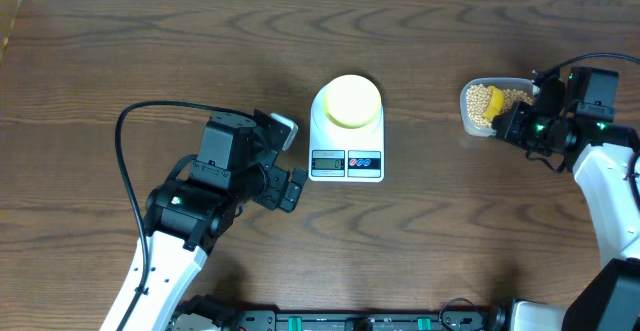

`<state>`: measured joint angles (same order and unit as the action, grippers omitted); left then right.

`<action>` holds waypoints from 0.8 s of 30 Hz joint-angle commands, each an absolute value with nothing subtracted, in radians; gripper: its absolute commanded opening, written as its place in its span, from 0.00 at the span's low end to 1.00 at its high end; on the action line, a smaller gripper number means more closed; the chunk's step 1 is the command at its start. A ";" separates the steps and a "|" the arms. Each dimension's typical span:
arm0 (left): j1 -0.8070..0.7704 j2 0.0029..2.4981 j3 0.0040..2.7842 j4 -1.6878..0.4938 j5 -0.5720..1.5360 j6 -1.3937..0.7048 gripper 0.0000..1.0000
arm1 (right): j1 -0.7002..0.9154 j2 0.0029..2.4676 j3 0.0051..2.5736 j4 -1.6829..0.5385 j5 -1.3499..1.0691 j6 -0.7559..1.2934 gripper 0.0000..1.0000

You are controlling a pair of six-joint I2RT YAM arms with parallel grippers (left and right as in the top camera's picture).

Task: Scoop item into bowl and weigh 50g on scale

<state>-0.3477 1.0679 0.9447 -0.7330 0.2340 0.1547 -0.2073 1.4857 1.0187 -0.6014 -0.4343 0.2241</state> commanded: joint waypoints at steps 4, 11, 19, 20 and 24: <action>-0.344 1.071 0.947 -0.733 0.242 0.157 0.98 | -0.257 1.492 1.010 -0.603 -0.595 0.278 0.01; -0.344 1.071 0.947 -0.733 0.242 0.157 0.98 | -0.347 1.492 1.010 -0.621 -0.661 0.285 0.01; -0.344 1.071 0.947 -0.733 0.242 0.157 0.98 | -0.427 1.492 1.010 -0.625 -0.665 0.303 0.01; -0.344 1.071 0.947 -0.733 0.242 0.157 0.98 | -0.437 1.492 1.010 -0.628 -0.672 0.303 0.01; -0.344 1.071 0.947 -0.733 0.242 0.157 0.98 | -0.475 1.492 1.010 -0.632 -0.749 0.303 0.01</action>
